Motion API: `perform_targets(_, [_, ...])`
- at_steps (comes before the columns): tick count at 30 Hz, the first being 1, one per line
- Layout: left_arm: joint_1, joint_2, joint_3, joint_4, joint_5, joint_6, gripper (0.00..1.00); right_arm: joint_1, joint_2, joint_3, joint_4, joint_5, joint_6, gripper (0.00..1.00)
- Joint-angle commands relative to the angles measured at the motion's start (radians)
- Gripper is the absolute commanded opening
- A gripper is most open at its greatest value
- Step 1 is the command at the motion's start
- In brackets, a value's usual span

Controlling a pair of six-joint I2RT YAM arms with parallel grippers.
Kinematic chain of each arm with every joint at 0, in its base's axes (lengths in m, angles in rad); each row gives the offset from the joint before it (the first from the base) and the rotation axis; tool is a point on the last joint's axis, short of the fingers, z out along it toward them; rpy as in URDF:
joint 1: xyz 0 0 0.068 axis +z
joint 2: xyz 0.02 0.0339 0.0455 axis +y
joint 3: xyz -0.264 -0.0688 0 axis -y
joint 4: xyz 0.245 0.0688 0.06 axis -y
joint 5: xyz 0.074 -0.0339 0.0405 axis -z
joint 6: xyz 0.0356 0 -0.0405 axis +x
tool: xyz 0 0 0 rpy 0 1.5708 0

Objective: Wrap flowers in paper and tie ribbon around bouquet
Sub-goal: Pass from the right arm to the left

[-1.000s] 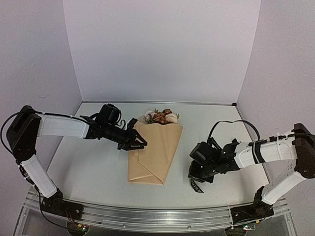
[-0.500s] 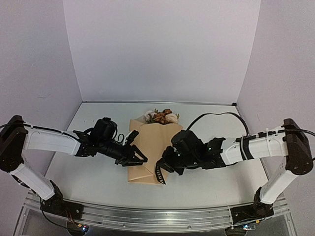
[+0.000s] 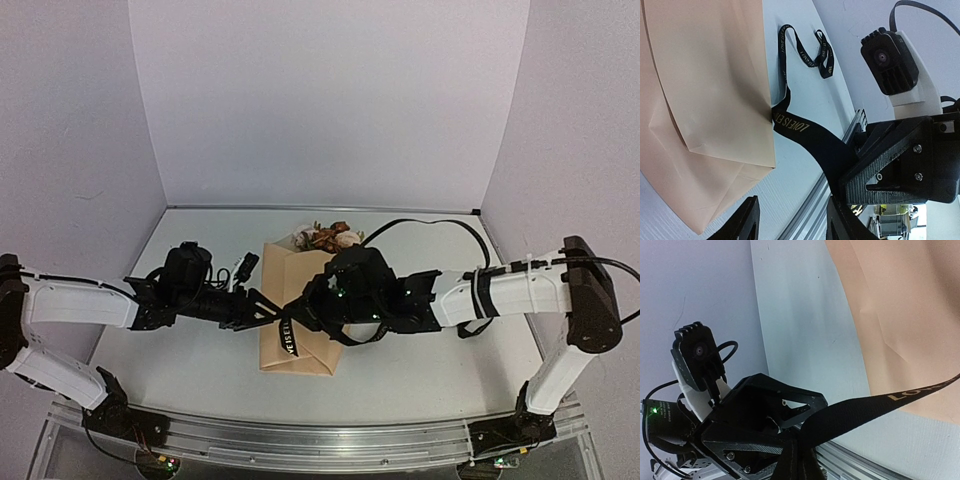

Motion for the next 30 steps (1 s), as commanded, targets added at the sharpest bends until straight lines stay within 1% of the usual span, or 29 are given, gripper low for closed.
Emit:
perform_targets(1, [-0.022, -0.041, -0.021, 0.142, 0.084, -0.011, 0.48, 0.007, 0.020, 0.048, 0.042, 0.024, 0.008, 0.00])
perform_targets(6, [-0.020, -0.163, -0.071, 0.098, 0.006, -0.027, 0.47, 0.006, 0.020, 0.028, 0.044, 0.044, 0.024, 0.00])
perform_targets(9, [-0.021, -0.198, -0.086, 0.104, 0.042, -0.030, 0.48, 0.006, 0.033, 0.047, 0.045, 0.040, 0.025, 0.00])
perform_targets(13, [-0.022, -0.166, -0.064, 0.069, 0.056, -0.012, 0.48, 0.007, 0.053, 0.083, 0.048, 0.026, 0.025, 0.00])
perform_targets(19, [-0.023, -0.107, -0.029, 0.046, 0.068, 0.004, 0.47, 0.007, 0.059, 0.092, 0.058, 0.020, 0.032, 0.00])
perform_targets(24, [-0.029, -0.081, -0.007, 0.077, 0.091, -0.002, 0.48, 0.009, 0.069, 0.088, 0.074, 0.012, 0.040, 0.00])
perform_targets(30, [-0.037, -0.050, 0.009, 0.086, 0.101, -0.007, 0.44, 0.009, 0.066, 0.082, 0.081, 0.007, 0.033, 0.00])
